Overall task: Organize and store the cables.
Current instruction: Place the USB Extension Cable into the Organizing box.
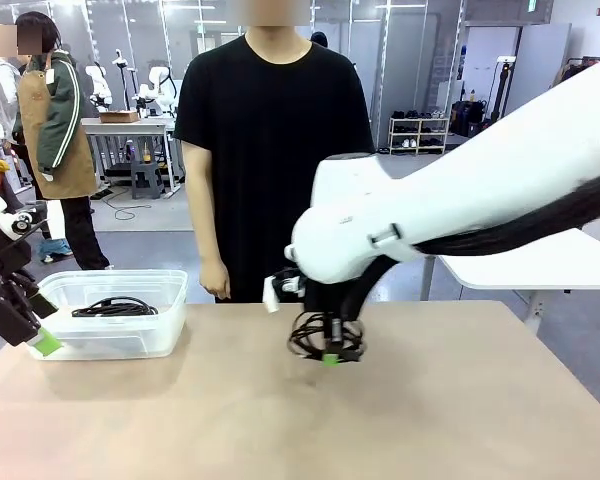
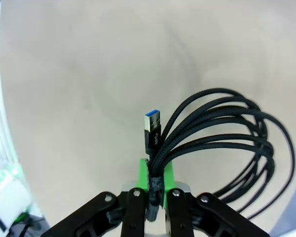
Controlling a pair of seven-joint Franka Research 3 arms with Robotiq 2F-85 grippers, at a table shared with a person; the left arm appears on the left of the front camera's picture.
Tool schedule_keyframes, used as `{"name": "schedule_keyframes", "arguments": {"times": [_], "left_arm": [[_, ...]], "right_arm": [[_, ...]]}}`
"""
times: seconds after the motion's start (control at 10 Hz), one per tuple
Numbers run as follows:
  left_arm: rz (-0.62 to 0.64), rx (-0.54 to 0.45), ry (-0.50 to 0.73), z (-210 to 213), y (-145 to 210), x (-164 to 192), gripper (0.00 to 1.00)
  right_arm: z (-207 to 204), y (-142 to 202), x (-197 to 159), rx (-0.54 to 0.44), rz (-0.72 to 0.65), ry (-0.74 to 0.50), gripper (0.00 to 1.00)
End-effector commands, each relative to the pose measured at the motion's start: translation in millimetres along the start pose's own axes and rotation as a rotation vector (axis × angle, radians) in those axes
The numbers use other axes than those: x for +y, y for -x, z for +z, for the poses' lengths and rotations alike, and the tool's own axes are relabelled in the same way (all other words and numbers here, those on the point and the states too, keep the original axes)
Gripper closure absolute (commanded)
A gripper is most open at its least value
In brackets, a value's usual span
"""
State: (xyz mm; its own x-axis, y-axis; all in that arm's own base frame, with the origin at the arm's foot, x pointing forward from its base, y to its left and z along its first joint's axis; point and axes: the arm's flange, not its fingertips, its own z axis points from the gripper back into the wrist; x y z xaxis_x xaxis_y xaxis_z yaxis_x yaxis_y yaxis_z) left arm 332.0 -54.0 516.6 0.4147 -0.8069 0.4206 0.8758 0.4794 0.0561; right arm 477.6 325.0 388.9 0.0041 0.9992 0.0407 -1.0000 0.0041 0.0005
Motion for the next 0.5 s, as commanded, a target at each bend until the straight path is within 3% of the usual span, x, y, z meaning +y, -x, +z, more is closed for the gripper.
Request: {"name": "schedule_keyframes", "arguments": {"times": [0.0,0.4], "left_arm": [[0.013,0.013,0.001,2,-4,1,0.0],[0.013,0.013,0.001,2,-4,1,0.0]], "right_arm": [[-24,-39,-20,-0.01,-0.008,-0.027,1.0],[-81,-68,-7,-0.002,-0.011,-0.057,1.0]]}}
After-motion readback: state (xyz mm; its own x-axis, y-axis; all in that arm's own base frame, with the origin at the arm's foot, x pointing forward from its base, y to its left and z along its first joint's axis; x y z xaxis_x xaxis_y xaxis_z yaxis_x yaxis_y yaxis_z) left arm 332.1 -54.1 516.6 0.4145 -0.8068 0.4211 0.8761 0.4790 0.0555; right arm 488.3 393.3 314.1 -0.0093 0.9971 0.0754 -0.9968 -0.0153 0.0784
